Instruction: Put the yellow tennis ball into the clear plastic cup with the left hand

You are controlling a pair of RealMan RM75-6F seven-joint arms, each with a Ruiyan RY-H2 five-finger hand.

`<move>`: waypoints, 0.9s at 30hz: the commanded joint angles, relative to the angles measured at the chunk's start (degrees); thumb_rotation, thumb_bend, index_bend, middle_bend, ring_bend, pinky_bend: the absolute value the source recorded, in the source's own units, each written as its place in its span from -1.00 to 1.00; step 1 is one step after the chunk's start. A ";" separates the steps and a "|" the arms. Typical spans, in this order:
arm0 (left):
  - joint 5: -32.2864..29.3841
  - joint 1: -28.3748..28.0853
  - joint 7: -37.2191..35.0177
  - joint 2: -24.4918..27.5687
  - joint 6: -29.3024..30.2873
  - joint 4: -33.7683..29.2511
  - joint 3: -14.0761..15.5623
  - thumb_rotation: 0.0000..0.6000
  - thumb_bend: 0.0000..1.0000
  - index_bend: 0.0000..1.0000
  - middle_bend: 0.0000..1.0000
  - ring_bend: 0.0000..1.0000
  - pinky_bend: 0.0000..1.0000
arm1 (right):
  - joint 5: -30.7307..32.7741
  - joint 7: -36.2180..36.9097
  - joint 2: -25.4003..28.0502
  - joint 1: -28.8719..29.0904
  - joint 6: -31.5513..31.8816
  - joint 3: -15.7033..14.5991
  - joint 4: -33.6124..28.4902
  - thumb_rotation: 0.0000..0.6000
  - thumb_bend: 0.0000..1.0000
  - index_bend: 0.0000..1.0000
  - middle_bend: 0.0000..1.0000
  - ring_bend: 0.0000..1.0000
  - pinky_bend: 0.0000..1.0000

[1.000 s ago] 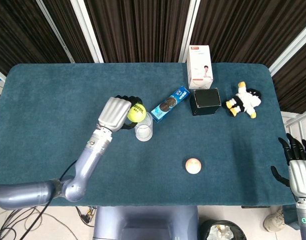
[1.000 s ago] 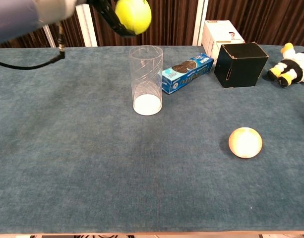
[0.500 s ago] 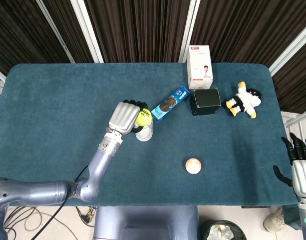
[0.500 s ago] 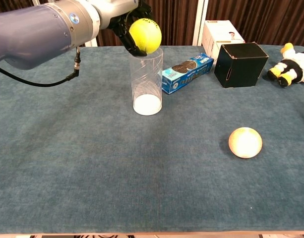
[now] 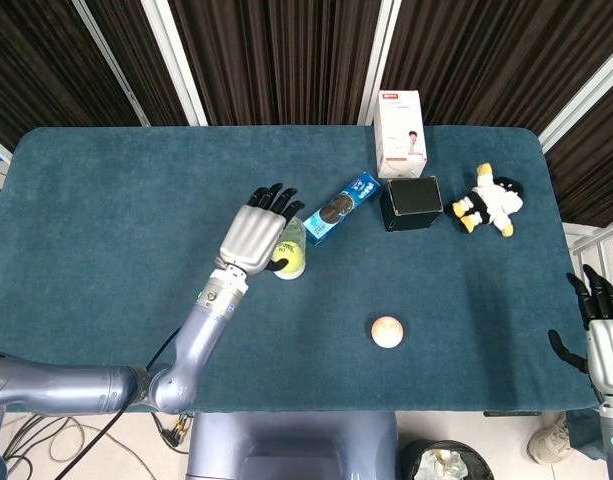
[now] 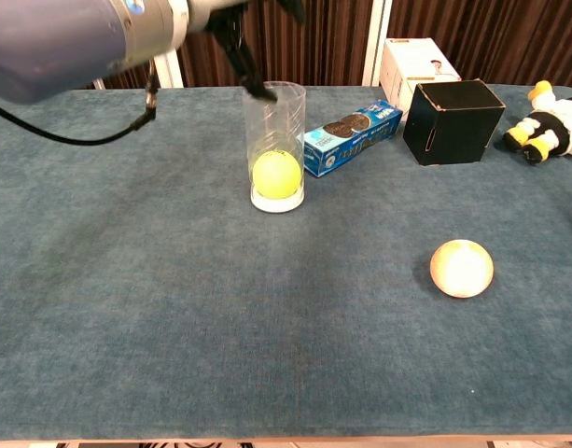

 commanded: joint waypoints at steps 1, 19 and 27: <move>5.85 2.04 -2.84 2.23 4.67 -4.46 -0.25 1.00 -0.77 -0.59 -0.72 -0.88 -0.71 | -0.01 0.10 0.07 -0.03 0.00 -0.01 0.01 1.00 -0.30 -0.74 -0.93 -0.78 -0.98; 28.78 31.94 -17.83 26.74 19.94 -12.44 25.74 1.00 -0.81 -0.70 -0.90 -0.93 -0.76 | -1.47 -2.49 -0.24 0.33 -0.34 -0.91 -0.83 1.00 -0.30 -0.74 -0.93 -0.78 -0.98; 35.03 40.10 -34.37 25.25 20.55 2.02 28.90 1.00 -0.90 -0.79 -0.99 -1.00 -0.97 | -1.79 -2.44 -0.08 0.53 -0.88 -1.27 -0.80 1.00 -0.30 -0.73 -0.93 -0.79 -0.98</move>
